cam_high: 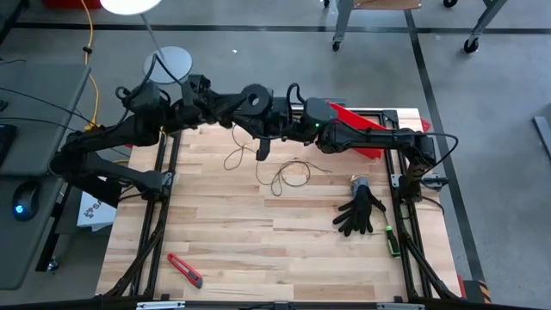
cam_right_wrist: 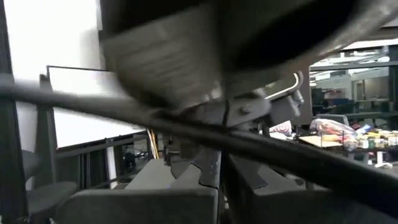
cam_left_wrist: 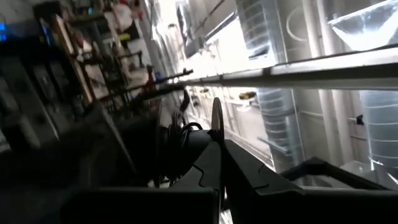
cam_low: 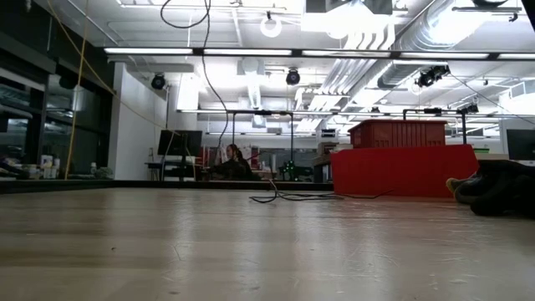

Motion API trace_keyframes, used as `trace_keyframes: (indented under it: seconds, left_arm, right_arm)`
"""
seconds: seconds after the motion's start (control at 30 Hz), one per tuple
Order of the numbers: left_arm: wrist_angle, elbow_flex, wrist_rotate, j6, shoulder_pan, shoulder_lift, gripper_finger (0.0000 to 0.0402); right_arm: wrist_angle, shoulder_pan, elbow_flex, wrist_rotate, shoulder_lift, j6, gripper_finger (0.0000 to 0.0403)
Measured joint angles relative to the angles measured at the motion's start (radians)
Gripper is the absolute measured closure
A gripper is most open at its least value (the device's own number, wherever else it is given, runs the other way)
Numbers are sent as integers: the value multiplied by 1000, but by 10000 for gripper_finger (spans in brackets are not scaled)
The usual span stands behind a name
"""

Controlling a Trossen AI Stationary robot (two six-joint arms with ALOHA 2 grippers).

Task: Coil cords
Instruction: Coil the black wire on the spool

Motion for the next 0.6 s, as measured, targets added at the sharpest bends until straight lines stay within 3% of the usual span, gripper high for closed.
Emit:
trace_keyframes:
  seconds: [0.23,0.37,0.6]
  left_arm:
    - [-13,0,-20,-58,-61,0,401]
    - [-47,0,30,-77,-88,-20,401]
    - [-269,0,60,-44,-99,-102,402]
  right_arm:
    - [16,-11,0,-15,6,-6,403]
    - [13,-30,0,-37,6,-6,403]
    - [-26,-72,0,-122,9,-6,403]
